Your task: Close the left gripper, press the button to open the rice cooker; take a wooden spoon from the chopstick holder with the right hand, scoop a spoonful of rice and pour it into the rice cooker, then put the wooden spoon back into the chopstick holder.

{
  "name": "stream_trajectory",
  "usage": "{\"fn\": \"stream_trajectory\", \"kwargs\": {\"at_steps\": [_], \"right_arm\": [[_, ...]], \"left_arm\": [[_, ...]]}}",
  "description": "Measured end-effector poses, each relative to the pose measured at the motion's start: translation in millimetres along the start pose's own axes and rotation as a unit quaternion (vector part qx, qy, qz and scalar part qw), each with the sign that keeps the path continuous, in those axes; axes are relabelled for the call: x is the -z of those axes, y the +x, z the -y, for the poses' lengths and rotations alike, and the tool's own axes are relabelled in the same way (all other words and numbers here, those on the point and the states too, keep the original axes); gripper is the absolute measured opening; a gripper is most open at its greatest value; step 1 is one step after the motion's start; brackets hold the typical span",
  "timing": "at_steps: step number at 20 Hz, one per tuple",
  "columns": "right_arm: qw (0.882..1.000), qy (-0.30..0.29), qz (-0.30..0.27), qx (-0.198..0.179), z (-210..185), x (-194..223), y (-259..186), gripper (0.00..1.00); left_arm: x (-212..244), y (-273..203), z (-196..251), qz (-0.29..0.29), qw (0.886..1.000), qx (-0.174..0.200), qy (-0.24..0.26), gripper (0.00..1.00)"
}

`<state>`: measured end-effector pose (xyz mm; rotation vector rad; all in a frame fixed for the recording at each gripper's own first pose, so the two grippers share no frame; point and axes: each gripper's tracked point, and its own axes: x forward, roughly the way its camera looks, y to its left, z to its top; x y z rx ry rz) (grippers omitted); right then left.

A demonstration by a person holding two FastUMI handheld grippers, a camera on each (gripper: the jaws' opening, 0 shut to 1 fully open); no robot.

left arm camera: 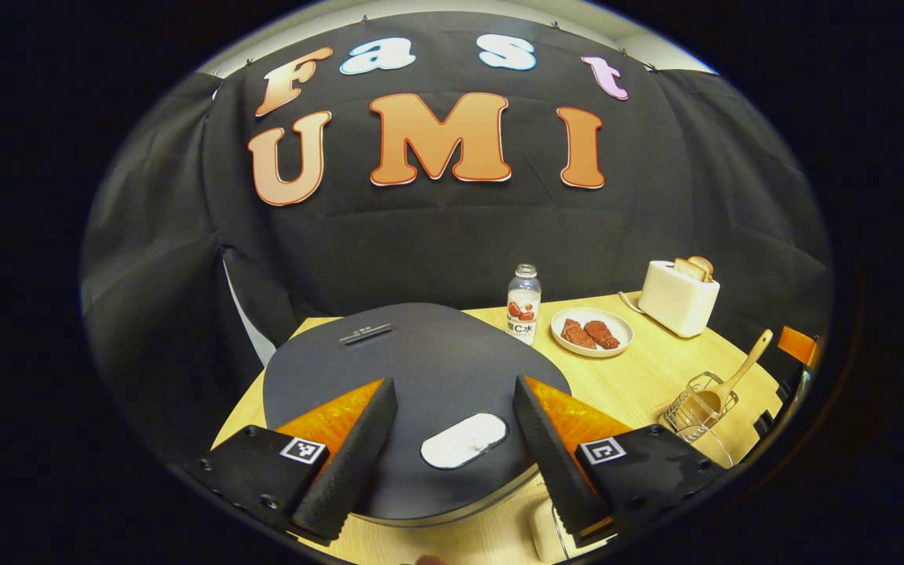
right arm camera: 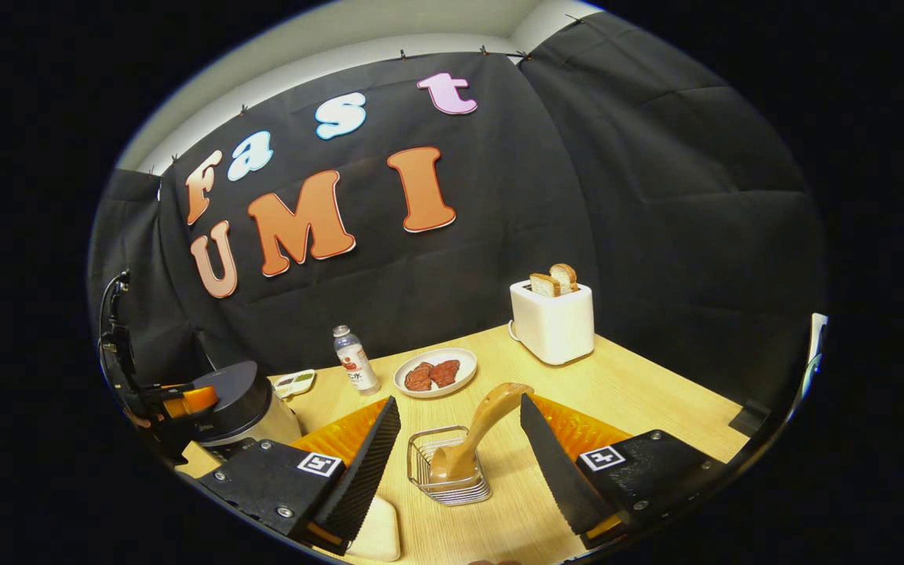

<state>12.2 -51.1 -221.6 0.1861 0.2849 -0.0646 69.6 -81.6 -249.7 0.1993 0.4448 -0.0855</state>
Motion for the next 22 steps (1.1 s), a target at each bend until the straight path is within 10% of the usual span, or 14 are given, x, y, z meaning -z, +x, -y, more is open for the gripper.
{"fn": "stream_trajectory", "kwargs": {"at_steps": [15, 22], "right_arm": [[0.989, -0.069, 0.128, 0.0, -34, -175, -30, 0.94], [0.982, -0.085, 0.168, -0.018, -57, -206, -48, 0.94]], "left_arm": [[-200, -156, -140, 0.172, 0.976, -0.135, 0.023, 1.0], [-212, -179, -159, 0.199, 0.972, -0.103, -0.075, 0.98]]}}
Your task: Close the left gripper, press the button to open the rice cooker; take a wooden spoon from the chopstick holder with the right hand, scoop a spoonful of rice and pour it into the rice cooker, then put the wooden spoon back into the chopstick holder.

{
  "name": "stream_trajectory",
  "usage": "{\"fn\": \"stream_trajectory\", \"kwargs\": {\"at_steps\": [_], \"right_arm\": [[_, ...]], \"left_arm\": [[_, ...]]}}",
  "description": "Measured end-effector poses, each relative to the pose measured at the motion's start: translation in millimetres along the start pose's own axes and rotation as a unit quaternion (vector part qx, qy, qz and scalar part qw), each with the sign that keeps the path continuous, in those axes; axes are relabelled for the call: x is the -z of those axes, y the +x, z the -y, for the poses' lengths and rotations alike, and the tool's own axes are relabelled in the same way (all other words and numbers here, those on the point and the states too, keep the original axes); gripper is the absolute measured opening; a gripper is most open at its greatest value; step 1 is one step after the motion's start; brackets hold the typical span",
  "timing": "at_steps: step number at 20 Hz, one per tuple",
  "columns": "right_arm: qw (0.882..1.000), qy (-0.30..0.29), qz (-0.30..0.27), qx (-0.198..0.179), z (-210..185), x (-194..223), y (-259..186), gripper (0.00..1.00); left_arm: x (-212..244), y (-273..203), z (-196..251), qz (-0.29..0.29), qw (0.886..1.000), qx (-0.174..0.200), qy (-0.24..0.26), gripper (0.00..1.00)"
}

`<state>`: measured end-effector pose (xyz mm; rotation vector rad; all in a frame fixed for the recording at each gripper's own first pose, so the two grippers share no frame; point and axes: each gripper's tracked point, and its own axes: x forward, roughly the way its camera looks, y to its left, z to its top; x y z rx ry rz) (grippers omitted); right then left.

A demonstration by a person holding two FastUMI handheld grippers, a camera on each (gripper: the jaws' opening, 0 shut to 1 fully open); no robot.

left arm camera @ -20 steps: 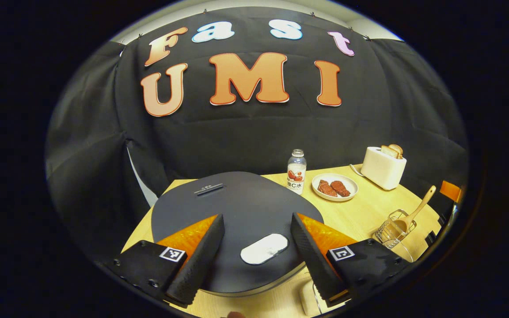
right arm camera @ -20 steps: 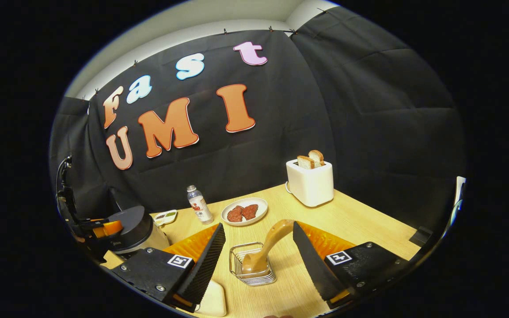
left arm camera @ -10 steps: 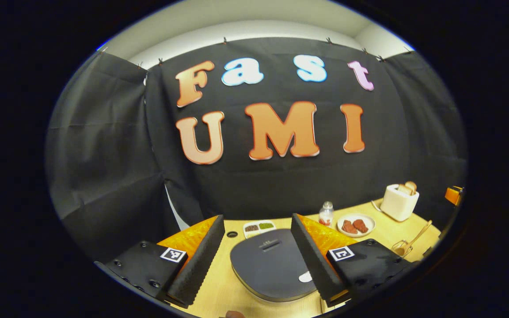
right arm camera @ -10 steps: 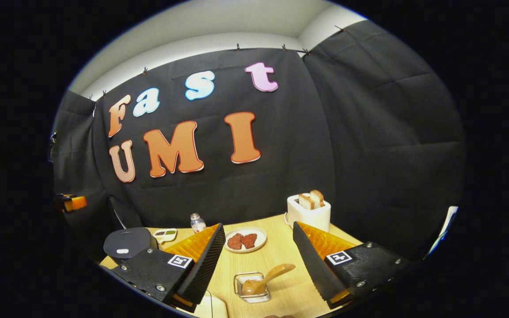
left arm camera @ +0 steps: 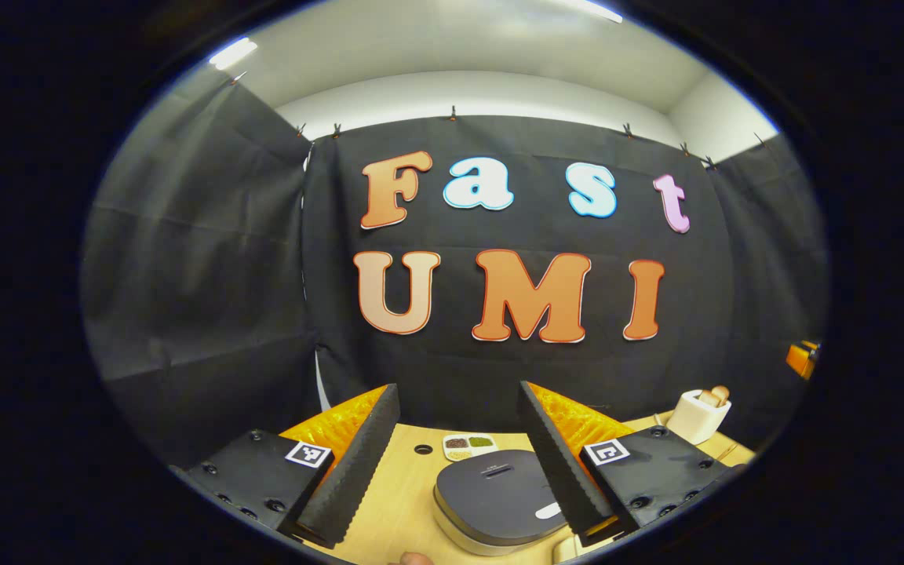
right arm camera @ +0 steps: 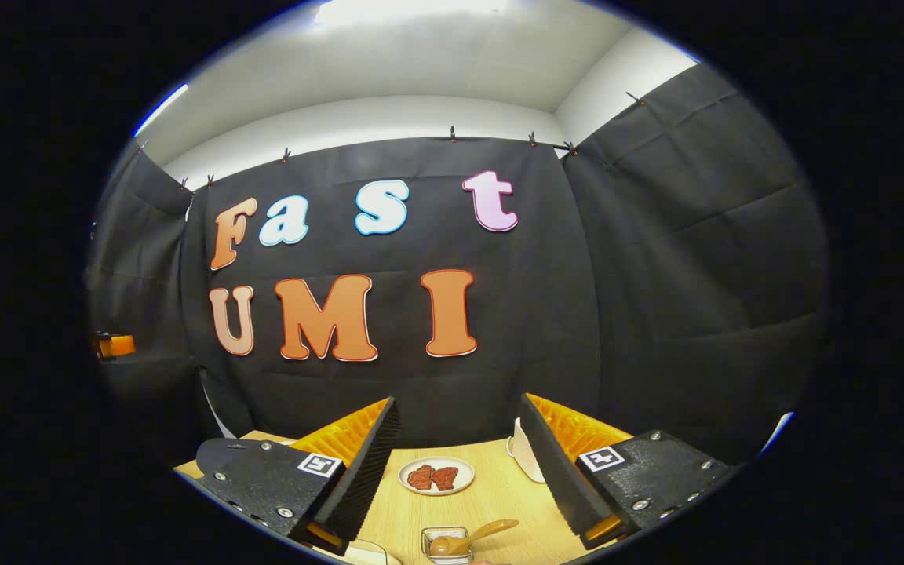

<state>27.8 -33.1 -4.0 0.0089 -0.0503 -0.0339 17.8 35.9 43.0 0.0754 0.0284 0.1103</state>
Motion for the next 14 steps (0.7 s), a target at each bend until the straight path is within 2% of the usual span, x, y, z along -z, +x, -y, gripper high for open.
{"fn": "stream_trajectory", "kwargs": {"at_steps": [2, 7, 14], "right_arm": [[1.0, -0.007, -0.002, -0.004, -1, 4, -1, 0.94], [1.0, -0.003, -0.006, -0.014, -7, 11, 3, 0.95], [1.0, -0.014, -0.003, -0.026, -13, 15, 3, 0.94]], "left_arm": [[3, 1, -17, -0.005, 1.0, -0.012, 0.008, 0.97], [11, 2, -25, -0.013, 1.0, -0.019, 0.014, 0.98], [5, -1, -16, -0.004, 0.999, -0.014, 0.031, 0.99]]}}
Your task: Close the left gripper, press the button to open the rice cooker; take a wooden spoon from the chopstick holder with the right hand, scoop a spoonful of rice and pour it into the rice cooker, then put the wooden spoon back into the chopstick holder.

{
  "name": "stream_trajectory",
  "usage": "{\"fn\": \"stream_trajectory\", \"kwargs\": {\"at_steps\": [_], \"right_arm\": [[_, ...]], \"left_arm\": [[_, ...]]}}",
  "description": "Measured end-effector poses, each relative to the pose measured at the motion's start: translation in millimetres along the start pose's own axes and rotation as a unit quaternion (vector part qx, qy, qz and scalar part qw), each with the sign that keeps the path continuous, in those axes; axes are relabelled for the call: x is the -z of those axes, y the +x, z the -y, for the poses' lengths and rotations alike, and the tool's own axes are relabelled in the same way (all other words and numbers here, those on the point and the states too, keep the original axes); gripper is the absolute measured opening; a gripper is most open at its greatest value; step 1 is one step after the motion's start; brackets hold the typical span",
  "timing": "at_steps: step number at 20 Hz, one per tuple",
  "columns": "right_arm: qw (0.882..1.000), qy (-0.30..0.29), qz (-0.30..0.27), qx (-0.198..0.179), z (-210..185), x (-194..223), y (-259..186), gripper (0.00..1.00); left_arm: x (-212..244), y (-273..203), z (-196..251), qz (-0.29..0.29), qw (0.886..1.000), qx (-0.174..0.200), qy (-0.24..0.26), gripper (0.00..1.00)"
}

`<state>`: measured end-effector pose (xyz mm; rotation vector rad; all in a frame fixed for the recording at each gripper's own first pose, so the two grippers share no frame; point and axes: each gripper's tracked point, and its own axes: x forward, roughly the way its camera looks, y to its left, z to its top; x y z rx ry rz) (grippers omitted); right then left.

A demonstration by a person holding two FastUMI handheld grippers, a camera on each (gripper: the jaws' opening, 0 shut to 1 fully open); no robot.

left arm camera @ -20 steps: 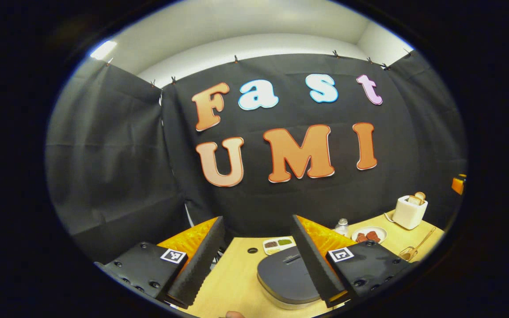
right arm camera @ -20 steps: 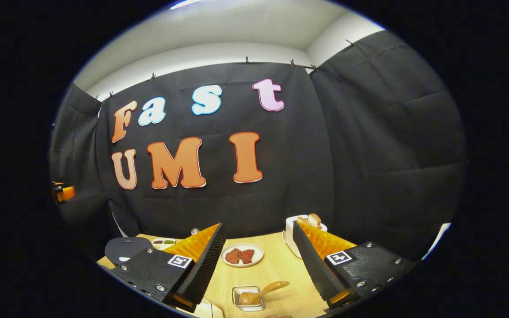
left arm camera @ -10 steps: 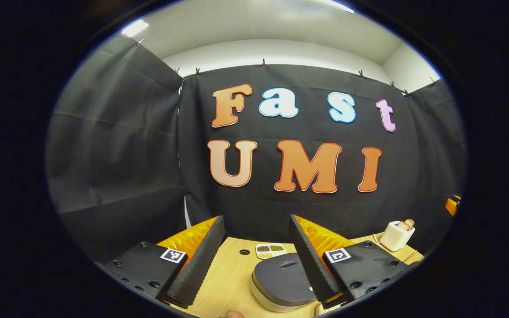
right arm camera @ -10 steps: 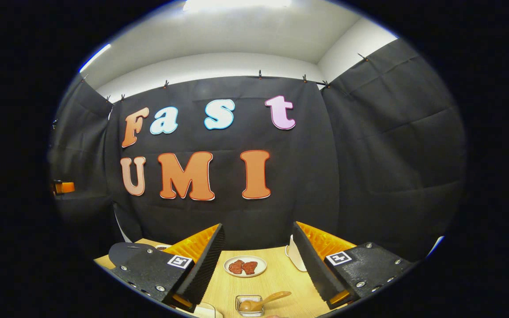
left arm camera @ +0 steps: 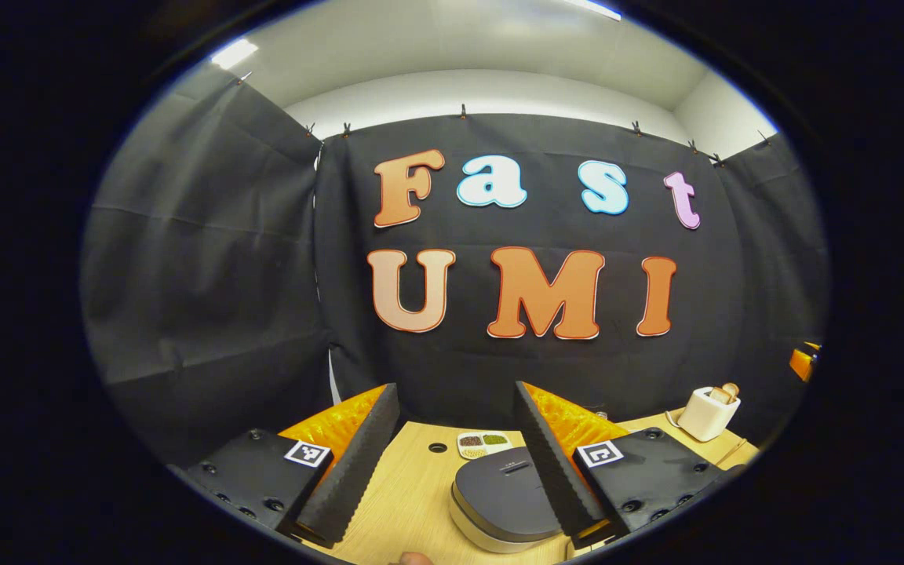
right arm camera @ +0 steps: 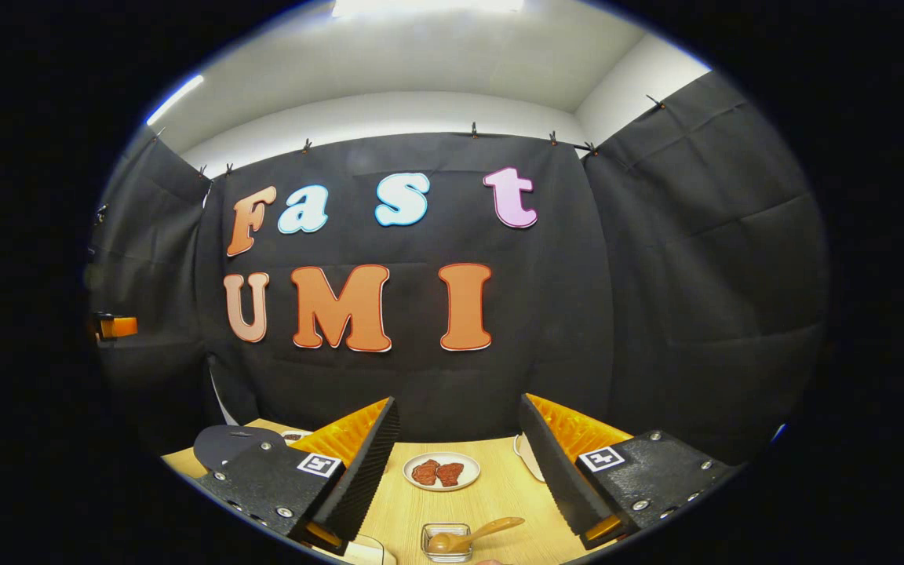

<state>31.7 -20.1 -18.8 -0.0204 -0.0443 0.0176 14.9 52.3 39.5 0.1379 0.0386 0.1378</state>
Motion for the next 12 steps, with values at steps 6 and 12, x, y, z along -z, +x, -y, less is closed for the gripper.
{"fn": "stream_trajectory", "kwargs": {"at_steps": [6, 12], "right_arm": [[1.0, 0.003, -0.007, -0.003, 2, 11, 2, 0.95], [1.0, 0.0, -0.015, -0.004, 4, 26, 12, 0.95]], "left_arm": [[0, -5, 8, 0.006, 1.0, 0.003, 0.007, 0.97], [4, -1, 11, 0.005, 1.0, 0.007, 0.01, 0.97]]}}
